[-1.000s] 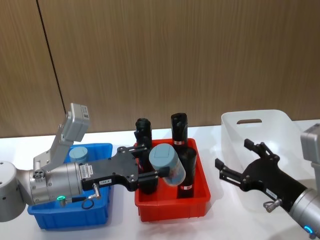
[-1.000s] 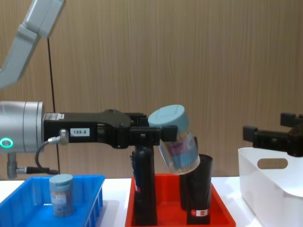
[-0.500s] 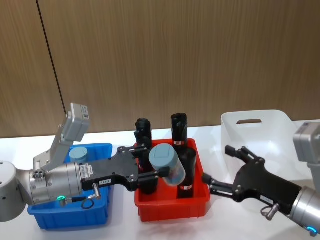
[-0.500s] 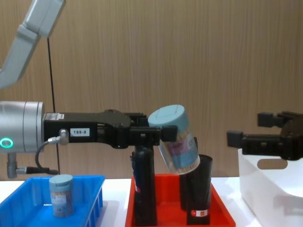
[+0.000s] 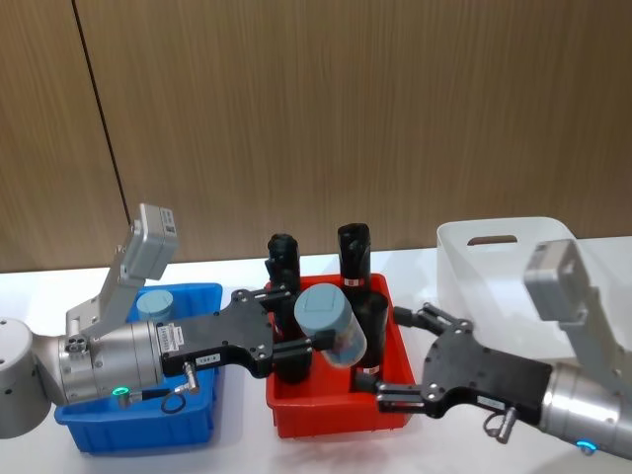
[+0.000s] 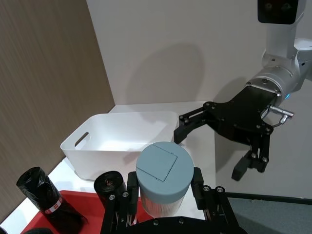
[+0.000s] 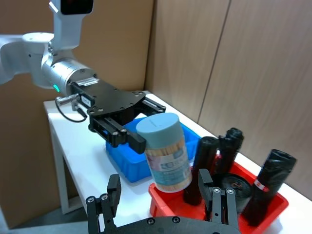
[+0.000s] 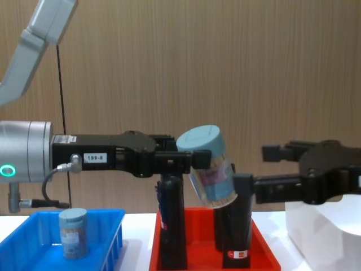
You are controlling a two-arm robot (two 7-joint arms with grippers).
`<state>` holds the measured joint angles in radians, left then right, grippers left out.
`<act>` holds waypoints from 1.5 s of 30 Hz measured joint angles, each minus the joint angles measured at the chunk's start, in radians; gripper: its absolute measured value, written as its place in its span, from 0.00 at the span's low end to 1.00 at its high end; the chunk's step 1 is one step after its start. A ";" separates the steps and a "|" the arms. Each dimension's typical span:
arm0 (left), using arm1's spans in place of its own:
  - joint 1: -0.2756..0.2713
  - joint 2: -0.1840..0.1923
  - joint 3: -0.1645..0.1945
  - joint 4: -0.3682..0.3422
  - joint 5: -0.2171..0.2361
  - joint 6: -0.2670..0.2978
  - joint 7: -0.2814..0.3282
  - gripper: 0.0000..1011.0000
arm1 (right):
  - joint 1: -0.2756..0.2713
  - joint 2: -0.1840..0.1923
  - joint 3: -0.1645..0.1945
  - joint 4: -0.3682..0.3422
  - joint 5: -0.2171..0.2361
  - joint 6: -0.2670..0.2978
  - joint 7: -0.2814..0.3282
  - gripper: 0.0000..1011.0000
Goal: Pick the cotton swabs from the blue box and place them into the white box.
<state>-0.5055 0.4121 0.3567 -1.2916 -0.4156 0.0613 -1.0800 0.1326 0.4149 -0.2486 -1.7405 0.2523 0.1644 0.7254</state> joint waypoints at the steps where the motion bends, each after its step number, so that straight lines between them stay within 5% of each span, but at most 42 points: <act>1: 0.000 0.000 0.000 0.000 0.000 0.000 0.000 0.64 | 0.011 -0.006 -0.006 0.010 -0.008 0.003 0.012 0.99; 21: 0.000 0.000 0.000 0.000 0.000 0.000 0.000 0.64 | 0.129 -0.070 -0.048 0.141 -0.093 0.019 0.060 0.99; 45: 0.000 0.000 0.000 0.000 0.000 0.000 0.000 0.64 | 0.195 -0.104 -0.083 0.226 -0.155 0.022 0.060 0.99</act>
<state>-0.5055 0.4122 0.3567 -1.2916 -0.4156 0.0613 -1.0799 0.3278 0.3106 -0.3312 -1.5145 0.0974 0.1864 0.7856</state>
